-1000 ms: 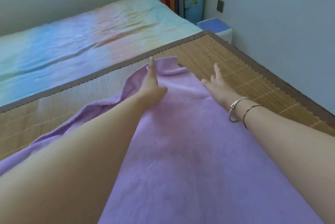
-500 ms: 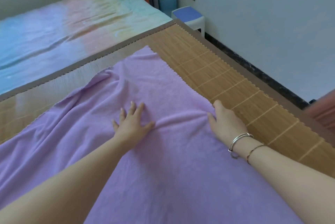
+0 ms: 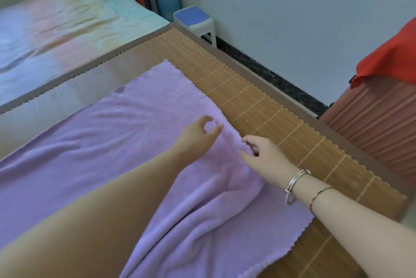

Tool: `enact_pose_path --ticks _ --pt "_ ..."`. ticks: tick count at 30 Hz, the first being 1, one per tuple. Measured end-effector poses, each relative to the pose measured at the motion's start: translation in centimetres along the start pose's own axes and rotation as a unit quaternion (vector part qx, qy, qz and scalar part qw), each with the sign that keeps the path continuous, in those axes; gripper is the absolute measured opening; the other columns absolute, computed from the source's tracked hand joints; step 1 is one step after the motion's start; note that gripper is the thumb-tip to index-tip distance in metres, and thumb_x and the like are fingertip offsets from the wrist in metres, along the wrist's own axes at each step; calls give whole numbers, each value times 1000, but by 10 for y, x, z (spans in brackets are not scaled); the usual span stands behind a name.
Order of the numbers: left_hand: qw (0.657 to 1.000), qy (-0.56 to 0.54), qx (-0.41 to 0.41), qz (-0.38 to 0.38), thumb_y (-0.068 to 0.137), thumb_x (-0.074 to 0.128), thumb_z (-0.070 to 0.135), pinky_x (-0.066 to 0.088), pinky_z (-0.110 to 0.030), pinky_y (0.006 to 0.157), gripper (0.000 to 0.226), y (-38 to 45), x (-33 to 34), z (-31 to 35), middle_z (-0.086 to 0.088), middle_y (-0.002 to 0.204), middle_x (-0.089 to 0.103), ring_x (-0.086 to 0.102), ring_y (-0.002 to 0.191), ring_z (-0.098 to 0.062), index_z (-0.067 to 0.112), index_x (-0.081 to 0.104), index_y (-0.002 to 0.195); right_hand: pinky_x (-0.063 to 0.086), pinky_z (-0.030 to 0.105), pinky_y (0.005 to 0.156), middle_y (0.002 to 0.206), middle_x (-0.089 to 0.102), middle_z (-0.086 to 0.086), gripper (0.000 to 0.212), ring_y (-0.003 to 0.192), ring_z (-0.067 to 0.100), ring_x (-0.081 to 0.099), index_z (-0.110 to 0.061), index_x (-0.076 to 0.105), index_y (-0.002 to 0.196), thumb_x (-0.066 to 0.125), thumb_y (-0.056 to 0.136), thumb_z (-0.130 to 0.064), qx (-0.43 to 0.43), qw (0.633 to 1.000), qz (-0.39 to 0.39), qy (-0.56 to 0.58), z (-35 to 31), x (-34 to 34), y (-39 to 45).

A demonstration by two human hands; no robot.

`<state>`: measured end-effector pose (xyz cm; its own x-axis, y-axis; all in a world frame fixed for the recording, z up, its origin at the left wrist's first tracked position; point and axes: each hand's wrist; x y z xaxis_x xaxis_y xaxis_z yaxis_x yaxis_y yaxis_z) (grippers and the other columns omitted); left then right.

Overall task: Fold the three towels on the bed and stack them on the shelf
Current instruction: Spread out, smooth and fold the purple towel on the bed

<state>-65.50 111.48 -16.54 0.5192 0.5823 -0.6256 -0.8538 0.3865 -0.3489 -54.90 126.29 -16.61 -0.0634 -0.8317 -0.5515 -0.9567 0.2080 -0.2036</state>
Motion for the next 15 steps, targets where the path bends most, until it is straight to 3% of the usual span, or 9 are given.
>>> enact_pose_path --ticks 2,4,6,8,10,12,13,15 --pt "998 -44 -39 -13 84 56 60 50 -31 67 67 -3 5 19 0 98 60 62 84 -18 23 39 137 29 26 57 58 36 -1 16 60 11 31 -3 51 73 54 87 -7 -40 996 -42 71 -20 2 -12" --pt "998 -42 -54 -3 83 67 39 53 -33 64 70 -8 -2 30 -3 99 55 59 83 -19 18 31 139 27 23 57 62 33 1 21 62 11 30 -1 51 70 56 88 -12 -65 991 -69 91 -41 2 -22" --pt "996 -60 -64 12 84 60 11 57 -36 63 66 -21 -25 38 -10 109 52 59 89 -26 15 28 141 25 24 57 63 31 2 25 61 12 28 2 47 70 56 88 -12 -60 991 -81 83 -61 0 -31" --pt "991 -109 -74 33 87 49 4 60 -39 65 60 -43 -63 41 -15 116 53 64 94 -32 17 27 141 28 24 56 61 36 -1 22 59 11 31 -4 49 70 57 89 -12 -44 992 -82 80 -90 -2 -41" --pt "988 -124 -67 61 89 42 3 60 -38 63 51 -70 -105 40 -16 112 56 66 91 -33 19 32 136 39 23 63 73 55 -4 11 67 12 49 -11 60 87 62 89 -22 -34 993 -93 64 -125 1 -53" --pt "987 -120 -39 100 88 39 4 61 -37 60 40 -100 -148 34 -14 106 56 65 88 -29 18 42 126 45 24 76 92 64 -3 25 86 13 60 -16 61 107 65 86 -29 -20 991 -125 38 -167 8 -66" --pt "986 -115 -29 121 88 39 3 61 -36 58 37 -116 -168 30 -14 105 56 65 84 -26 17 46 121 45 24 76 91 64 -4 26 86 13 60 -16 61 108 65 86 -29 -23 989 -145 29 -187 14 -73" --pt "980 -119 -25 157 86 38 1 60 -31 55 36 -159 -217 12 -16 101 62 66 78 -25 16 55 114 40 25 65 73 55 -5 9 70 13 50 -14 62 91 62 86 -21 -46 984 -174 6 -240 34 -98"
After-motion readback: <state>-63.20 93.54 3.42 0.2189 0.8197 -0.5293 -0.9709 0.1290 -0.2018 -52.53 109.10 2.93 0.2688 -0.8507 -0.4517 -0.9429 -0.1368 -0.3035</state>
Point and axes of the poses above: each hand's wrist, its own y-axis towards the middle knuckle, its own x-axis out of the palm, z = x × y
